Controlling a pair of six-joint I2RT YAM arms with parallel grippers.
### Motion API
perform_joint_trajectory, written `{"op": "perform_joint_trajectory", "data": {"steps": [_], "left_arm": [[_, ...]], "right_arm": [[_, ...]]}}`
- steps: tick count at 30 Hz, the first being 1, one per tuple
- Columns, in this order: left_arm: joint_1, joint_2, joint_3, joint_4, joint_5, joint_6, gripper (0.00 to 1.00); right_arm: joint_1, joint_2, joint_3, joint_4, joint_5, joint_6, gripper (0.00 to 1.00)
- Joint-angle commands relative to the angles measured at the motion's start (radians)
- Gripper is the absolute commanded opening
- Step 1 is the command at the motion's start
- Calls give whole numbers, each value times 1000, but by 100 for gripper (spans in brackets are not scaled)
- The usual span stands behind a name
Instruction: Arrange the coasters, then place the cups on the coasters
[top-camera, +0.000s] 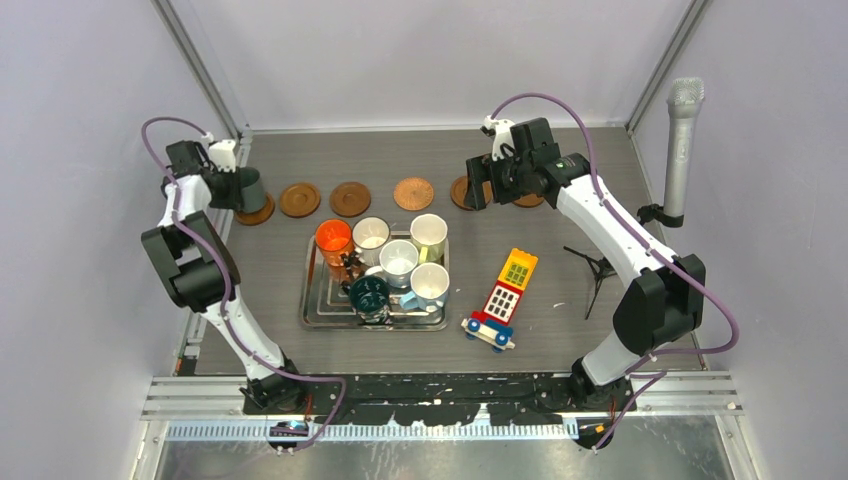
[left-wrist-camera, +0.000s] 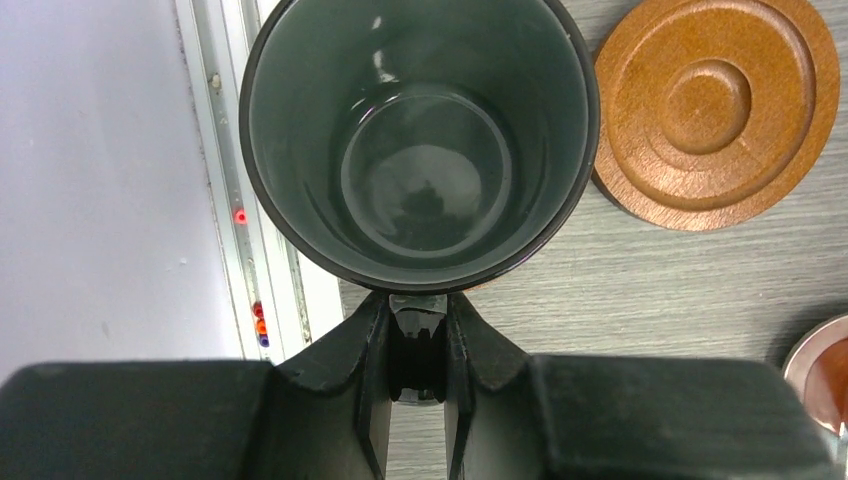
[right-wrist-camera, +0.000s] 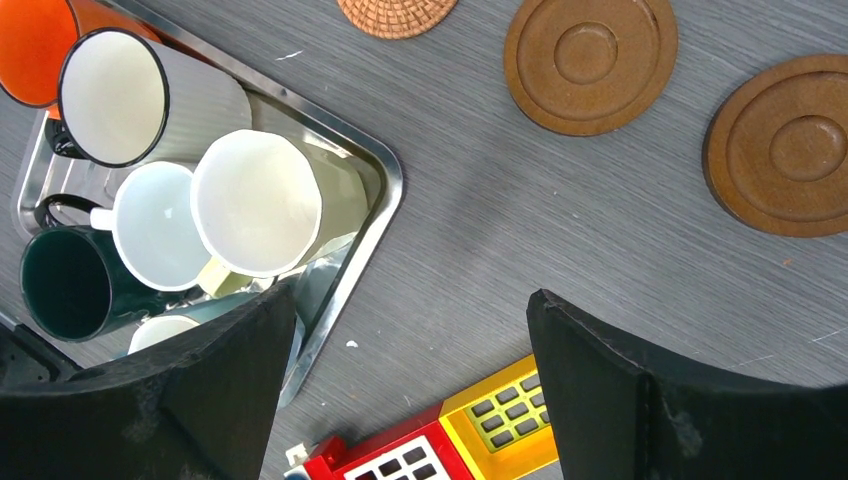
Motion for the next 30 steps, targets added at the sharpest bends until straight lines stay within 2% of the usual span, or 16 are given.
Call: {"op": "perform_joint_trajectory", "data": {"steps": [1, 8, 18, 24, 30], "left_arm": [[18, -91, -31, 87, 71, 56, 0], [28, -95, -81, 102, 71, 72, 1], [45, -100, -140, 89, 50, 128, 21], [50, -102, -138, 70, 32, 138, 28], [57, -122, -145, 67, 19, 144, 39]], "right_arm": [[-2, -14, 8, 30, -12, -19, 90], [-2, -5, 19, 30, -19, -15, 89], [-1, -11, 13, 23, -22, -17, 89], [-2, -9, 22, 19, -27, -16, 89], [-1, -11, 21, 17, -40, -15, 89]]}}
